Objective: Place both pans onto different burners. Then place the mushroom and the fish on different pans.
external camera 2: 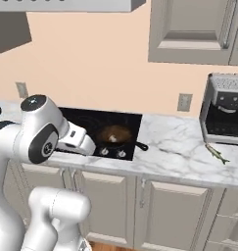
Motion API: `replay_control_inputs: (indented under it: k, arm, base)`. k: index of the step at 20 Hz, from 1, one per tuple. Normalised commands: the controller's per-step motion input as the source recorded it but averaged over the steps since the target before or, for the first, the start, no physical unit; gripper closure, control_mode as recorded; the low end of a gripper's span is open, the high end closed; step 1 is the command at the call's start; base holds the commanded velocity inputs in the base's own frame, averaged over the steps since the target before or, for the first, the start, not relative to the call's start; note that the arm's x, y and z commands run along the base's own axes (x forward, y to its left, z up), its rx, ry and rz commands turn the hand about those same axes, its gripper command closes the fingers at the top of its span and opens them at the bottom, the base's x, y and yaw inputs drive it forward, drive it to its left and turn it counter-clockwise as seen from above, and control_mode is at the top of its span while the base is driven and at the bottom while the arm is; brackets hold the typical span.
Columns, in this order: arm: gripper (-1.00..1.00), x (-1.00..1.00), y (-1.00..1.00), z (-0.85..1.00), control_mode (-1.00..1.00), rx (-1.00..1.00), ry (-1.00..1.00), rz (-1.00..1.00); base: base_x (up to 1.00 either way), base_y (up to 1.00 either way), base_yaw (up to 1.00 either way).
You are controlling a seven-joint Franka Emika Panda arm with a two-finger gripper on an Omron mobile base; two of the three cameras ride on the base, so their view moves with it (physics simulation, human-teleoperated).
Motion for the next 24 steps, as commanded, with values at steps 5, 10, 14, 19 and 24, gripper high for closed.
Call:
replay_control_inputs:
  k: [5,10,14,19,24]
  arm:
    - [-1.00,0.00,0.00,0.00,1.00,0.00,0.00,0.00]
    - [-1.00,0.00,0.00,0.00,1.00,0.00,0.00,0.00]
    - [-1.00,0.00,0.00,0.00,1.00,0.00,0.00,0.00]
    - [-1.00,0.00,0.00,0.00,1.00,0.00,0.00,0.00]
    - [-1.00,0.00,0.00,0.00,1.00,0.00,0.00,0.00]
  base:
    - [-0.23,0.95,0.00]
    - [0.00,0.93,0.00]
    - [0.00,0.94,0.00]
    - [0.00,0.81,0.00]
    - [0.01,0.68,0.00]
